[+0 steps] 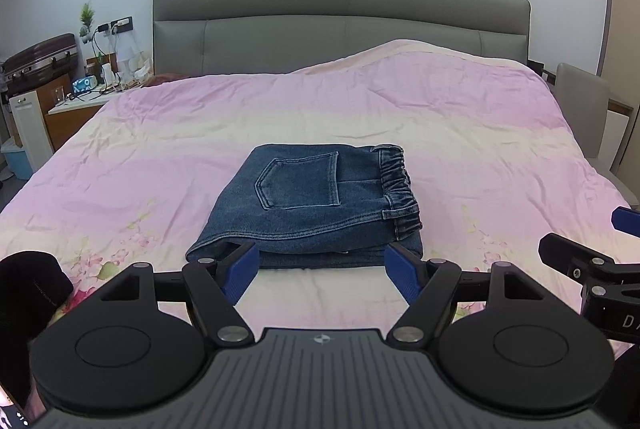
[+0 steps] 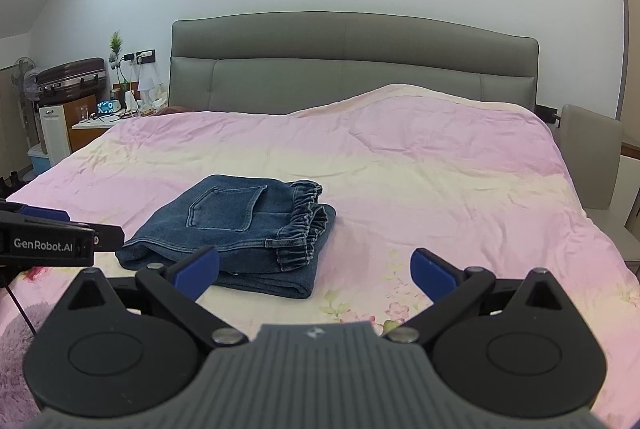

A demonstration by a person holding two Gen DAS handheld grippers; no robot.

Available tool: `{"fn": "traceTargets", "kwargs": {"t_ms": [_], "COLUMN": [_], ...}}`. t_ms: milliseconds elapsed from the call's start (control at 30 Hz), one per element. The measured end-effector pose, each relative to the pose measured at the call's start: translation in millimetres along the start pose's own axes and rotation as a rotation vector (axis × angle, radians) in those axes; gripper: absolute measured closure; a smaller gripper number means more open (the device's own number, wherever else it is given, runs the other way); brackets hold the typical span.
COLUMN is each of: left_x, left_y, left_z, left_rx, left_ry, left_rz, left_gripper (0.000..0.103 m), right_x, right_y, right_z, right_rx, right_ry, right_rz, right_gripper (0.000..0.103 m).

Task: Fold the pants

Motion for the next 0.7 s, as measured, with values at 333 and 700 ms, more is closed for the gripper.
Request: {"fn": "traceTargets", "kwargs": {"t_ms": [333, 700], "left_x": [0.1, -4.4], "left_y": [0.1, -2.6], "left_z": [2.1, 4.2], "left_rx": [-0.001, -0.002], "left_ry": [-0.001, -0.009], "left_rz": [-0.001, 0.001], "left_gripper": [0.019, 0.019], "right_x": [0.0, -1.8], "right_y": [-0.7, -1.1], "right_z": [0.8, 1.6], "right_rx": [0.003, 0.002], "right_ry": [-0.003, -0.011], "right_rz": [-0.001, -0.005], "right_gripper": [0.005, 0.005]}}
Point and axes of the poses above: each gripper's, at about its wrist camera, not at the fingertips, and x roughly the way its jaws point, y to its left, z to its top, the point moved 9 cm from there along x, roughly the way its jaws point, and after that the axes turned 5 degrees about -x, right-handed, at the moved point
